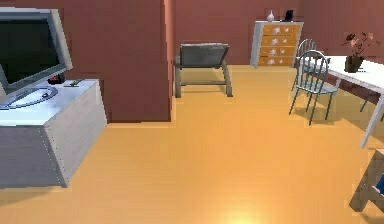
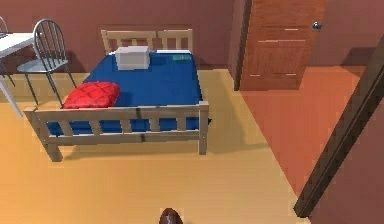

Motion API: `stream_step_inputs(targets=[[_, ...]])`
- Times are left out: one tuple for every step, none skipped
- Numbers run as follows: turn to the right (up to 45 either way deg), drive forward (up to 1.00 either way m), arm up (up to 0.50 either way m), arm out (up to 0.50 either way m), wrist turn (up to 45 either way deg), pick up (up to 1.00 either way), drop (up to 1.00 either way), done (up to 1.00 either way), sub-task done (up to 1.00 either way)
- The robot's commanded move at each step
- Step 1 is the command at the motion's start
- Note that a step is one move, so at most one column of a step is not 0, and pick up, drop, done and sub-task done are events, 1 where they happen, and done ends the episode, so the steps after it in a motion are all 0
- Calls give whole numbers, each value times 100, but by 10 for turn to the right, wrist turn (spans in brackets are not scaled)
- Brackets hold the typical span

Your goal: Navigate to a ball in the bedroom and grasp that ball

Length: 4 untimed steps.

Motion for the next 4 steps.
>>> stream_step_inputs(targets=[[0, 0, 0, 0, 450, 0, 0, 0, 0], [0, 0, 0, 0, 450, 0, 0, 0, 0], [0, 0, 0, 0, 240, 0, 0, 0, 0], [0, 0, -30, 0, 0, 0, 0, 0, 0]])
